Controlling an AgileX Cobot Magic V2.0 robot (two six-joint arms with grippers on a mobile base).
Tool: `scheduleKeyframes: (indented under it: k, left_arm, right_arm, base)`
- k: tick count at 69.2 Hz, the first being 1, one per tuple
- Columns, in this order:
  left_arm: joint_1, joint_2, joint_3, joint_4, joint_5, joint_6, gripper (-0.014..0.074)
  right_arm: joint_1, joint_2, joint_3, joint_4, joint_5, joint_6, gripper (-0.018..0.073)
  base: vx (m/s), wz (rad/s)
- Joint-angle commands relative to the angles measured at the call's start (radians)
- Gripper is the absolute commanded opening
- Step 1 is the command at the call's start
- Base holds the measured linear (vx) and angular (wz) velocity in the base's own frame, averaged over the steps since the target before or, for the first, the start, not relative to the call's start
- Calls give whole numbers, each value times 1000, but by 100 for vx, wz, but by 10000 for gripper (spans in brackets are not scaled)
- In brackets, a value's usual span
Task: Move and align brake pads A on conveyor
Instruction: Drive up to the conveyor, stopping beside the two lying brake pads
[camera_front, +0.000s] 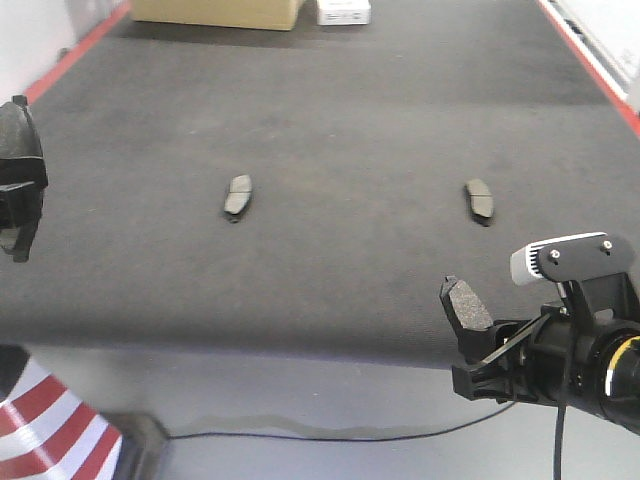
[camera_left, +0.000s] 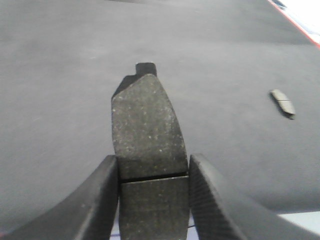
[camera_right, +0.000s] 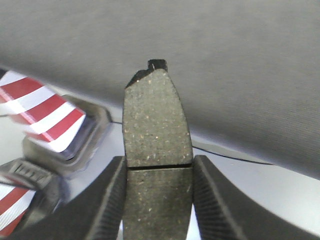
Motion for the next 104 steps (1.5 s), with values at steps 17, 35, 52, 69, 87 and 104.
scheduleKeyframes:
  k: [17, 35, 52, 69, 87, 104]
  left_arm:
    - [-3, -11, -26, 18, -88, 0, 199]
    - [-3, -11, -26, 18, -88, 0, 199]
    - [-3, -11, -26, 18, -88, 0, 199]
    - [-3, -11, -26, 18, -88, 0, 199]
    - [-3, -11, -26, 18, -88, 0, 199]
    - [-3, -11, -26, 18, -88, 0, 199]
  right_arm:
    - [-1, -21, -29, -10, -72, -8, 96]
    - [-1, -21, -29, -10, -72, -8, 96]
    - [-1, -21, -29, -10, -72, -8, 96]
    - [-1, -21, -29, -10, -75, -8, 96]
    - [-1, -21, -29, -10, -76, -8, 96]
    - [-1, -21, -29, -10, -76, -8, 96]
  base:
    - [8, -26]
    - [8, -16]
    - [14, -8]
    - [17, 6]
    - [16, 4]
    - [14, 1]
